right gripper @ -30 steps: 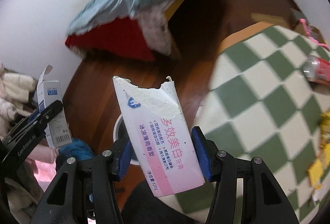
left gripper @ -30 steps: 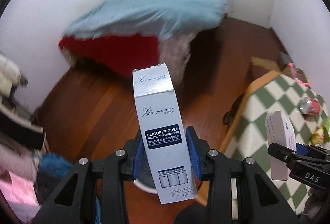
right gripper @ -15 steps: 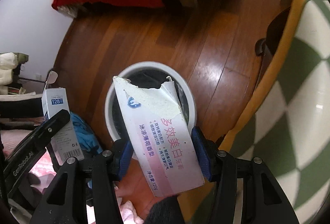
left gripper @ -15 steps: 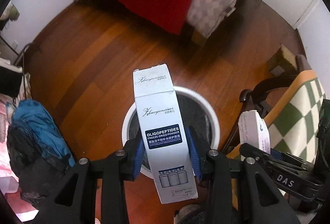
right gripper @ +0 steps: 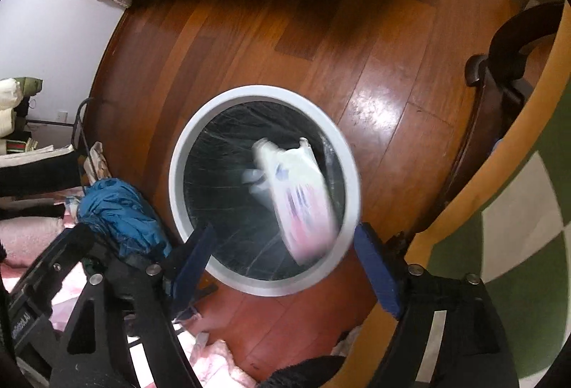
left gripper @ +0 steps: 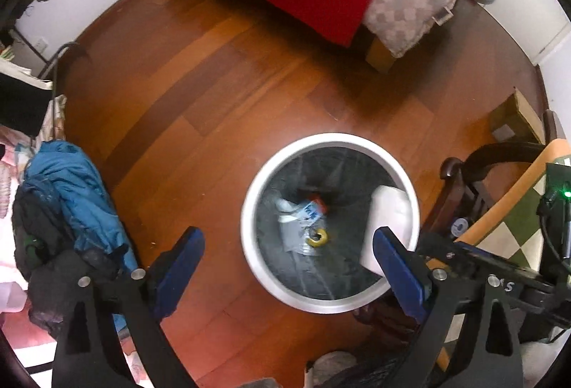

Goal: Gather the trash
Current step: 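Carry both boxes over the white bin and open both tools to drop them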

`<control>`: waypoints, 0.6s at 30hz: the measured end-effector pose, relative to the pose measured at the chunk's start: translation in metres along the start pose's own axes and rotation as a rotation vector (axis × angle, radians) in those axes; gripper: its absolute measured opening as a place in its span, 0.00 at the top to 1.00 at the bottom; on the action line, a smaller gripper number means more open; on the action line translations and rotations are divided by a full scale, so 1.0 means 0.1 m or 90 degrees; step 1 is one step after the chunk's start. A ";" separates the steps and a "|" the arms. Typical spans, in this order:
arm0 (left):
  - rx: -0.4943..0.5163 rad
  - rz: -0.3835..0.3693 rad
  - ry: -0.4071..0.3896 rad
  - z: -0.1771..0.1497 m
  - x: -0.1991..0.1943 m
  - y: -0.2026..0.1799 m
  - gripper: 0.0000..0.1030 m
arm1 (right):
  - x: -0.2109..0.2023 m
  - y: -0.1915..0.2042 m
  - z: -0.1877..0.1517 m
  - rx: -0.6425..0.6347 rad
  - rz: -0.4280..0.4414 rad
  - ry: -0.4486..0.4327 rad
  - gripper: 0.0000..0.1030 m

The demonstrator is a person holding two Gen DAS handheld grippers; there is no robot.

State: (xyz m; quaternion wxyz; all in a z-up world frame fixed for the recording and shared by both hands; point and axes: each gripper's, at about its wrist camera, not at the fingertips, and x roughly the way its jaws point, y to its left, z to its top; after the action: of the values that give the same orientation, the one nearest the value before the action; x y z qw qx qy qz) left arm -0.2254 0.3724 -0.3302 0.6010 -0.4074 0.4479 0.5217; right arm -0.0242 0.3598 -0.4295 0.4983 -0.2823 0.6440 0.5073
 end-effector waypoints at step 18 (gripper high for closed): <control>0.026 0.053 -0.071 -0.28 -0.72 0.04 0.06 | -1.08 0.39 -0.53 -0.116 -0.069 -0.099 0.01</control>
State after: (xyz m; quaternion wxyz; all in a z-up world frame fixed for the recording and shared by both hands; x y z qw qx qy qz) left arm -0.2366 0.3276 -0.2681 0.6108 -0.3466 0.4408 0.5589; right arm -0.0393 0.3077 -0.3155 0.5457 -0.3207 0.5386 0.5562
